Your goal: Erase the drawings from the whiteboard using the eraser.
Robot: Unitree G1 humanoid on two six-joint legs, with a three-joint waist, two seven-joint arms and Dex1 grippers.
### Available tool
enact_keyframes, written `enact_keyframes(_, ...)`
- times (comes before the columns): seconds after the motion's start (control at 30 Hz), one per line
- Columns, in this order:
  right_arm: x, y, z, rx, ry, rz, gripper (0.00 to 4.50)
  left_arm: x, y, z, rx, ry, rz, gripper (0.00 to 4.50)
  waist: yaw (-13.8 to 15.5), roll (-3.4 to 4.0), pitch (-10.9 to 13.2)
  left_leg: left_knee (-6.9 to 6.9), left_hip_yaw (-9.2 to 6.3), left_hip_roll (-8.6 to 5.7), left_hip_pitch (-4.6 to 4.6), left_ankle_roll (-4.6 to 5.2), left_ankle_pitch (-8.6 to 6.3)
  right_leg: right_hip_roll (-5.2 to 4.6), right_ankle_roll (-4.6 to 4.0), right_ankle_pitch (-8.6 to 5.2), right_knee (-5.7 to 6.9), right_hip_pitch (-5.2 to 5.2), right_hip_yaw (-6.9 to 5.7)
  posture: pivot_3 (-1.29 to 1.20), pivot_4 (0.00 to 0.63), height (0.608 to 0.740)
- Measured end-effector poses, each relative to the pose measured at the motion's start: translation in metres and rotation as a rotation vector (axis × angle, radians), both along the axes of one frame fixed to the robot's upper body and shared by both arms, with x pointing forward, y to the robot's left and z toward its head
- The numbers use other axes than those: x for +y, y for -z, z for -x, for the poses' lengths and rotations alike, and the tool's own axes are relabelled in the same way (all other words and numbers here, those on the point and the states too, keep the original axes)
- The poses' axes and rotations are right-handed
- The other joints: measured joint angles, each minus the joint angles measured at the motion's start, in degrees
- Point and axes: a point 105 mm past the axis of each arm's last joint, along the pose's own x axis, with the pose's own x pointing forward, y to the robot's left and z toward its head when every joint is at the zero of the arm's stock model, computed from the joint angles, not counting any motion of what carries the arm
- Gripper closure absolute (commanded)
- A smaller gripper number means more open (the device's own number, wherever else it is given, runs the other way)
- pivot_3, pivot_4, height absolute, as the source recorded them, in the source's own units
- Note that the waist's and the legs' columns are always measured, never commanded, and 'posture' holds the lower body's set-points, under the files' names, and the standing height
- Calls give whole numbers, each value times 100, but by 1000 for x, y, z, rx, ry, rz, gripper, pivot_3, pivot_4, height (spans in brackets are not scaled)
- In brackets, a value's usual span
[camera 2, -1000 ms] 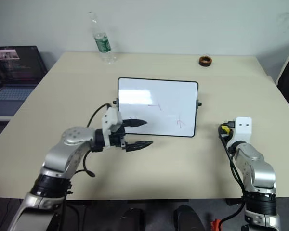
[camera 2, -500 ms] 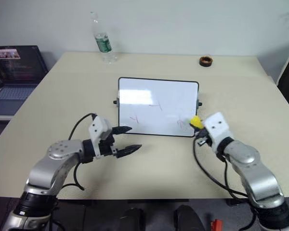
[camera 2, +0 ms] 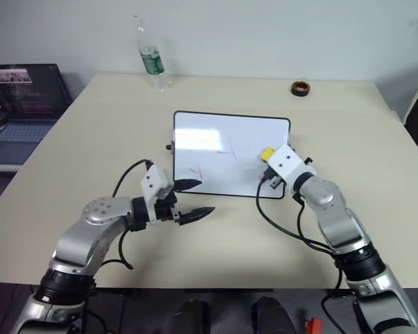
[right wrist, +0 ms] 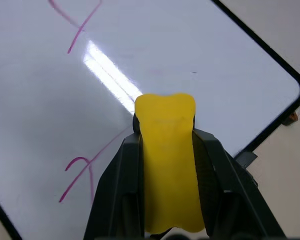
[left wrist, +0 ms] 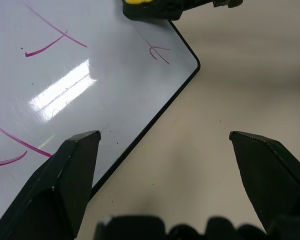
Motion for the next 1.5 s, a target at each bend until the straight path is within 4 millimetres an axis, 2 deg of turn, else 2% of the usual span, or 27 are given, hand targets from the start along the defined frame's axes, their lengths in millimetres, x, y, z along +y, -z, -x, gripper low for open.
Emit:
enact_keyframes(0.13, -2, 18, 13, 69, -82, 119, 3509, -1, 0, 1, -2, 3, 0, 0, 2, -1, 0, 2, -1, -1, 14, 0, 0, 0, 0, 0, 4, 13, 1, 0, 150, 740)
enact_keyframes(0.23, 1, 23, 16, 68, -109, 164, 3510, -1, 0, 1, 0, 3, 0, 0, -18, -1, 0, 3, 1, 0, 23, 0, 1, 0, -2, 2, 7, 15, 4, 0, 150, 740)
enact_keyframes(0.37, 7, 10, 3, -42, -52, 144, 3510, -1, 1, 1, 4, 6, 0, 0, -50, -1, 0, 4, 3, 3, 26, -1, 3, 2, -8, 6, 12, 14, 5, 0, 150, 740)
enact_keyframes(0.47, 0, -6, -6, -112, 17, 119, 3510, -1, 2, 3, 11, 15, -1, 0, -26, -1, 0, 3, 0, 2, 17, -3, 4, 2, -7, 5, 8, 12, 1, 0, 150, 740)
enact_keyframes(0.53, 1, -6, -6, -112, 11, 133, 3510, 0, 4, 4, 18, 21, -6, 0, -2, -1, 0, 2, -1, 2, 12, -2, 3, 0, -7, 5, 2, 10, 0, 0, 150, 740)
enact_keyframes(0.6, 4, 4, 1, -73, -30, 159, 3510, 0, 4, 5, 20, 22, -7, 0, 3, -2, -1, 1, -2, 3, 11, -2, 3, -1, -7, 5, 0, 11, -1, 0, 150, 740)
enact_keyframes(0.77, 15, 44, 29, 76, -197, 294, 3511, 0, 5, 5, 22, 22, -8, 0, 2, -2, -1, 7, -3, 0, 26, -1, 3, -1, -7, 6, 6, 22, 0, 0, 150, 740)
enact_keyframes(0.87, 18, 44, 28, 48, -187, 296, 3512, 0, 4, 5, 21, 23, -8, 0, -14, -2, -1, 7, 0, 4, 33, 0, 5, 2, -8, 7, 10, 22, 3, 0, 150, 740)
enact_keyframes(0.93, 17, 36, 20, 0, -139, 260, 3512, 0, 4, 5, 22, 23, -9, 0, -16, -2, -1, 7, 0, 4, 33, -1, 6, 5, -9, 8, 13, 21, 3, 0, 150, 740)
enact_keyframes(1.03, 6, 16, 8, -79, -56, 250, 3512, -1, 3, 5, 25, 25, -10, 0, 0, -2, -1, 7, -1, 1, 29, -4, 7, 4, -9, 8, 10, 21, 1, 0, 150, 740)
enact_keyframes(1.1, 0, 12, 7, -87, -41, 262, 3512, -1, 3, 5, 27, 24, -11, 0, 5, -2, -1, 6, -2, 1, 25, -3, 7, 2, -9, 8, 7, 21, 0, 0, 150, 740)
enact_keyframes(1.2, -3, 18, 12, -56, -76, 300, 3512, -1, 2, 5, 24, 26, -11, 0, 15, -3, -2, 5, -4, 0, 23, -3, 6, 0, -9, 8, 5, 21, -2, 0, 150, 740)
enact_keyframes(1.37, 8, 50, 34, 65, -213, 378, 3512, -2, 1, 5, 23, 28, -11, 0, -1, -4, -2, 6, -3, 1, 29, -3, 6, 0, -9, 8, 9, 22, 0, 0, 150, 740)
enact_keyframes(1.5, 9, 46, 29, 27, -174, 367, 3512, -2, 1, 5, 22, 28, -11, 0, -15, -5, -2, 6, -2, 3, 34, -4, 8, 3, -9, 8, 11, 23, 2, 0, 150, 740)
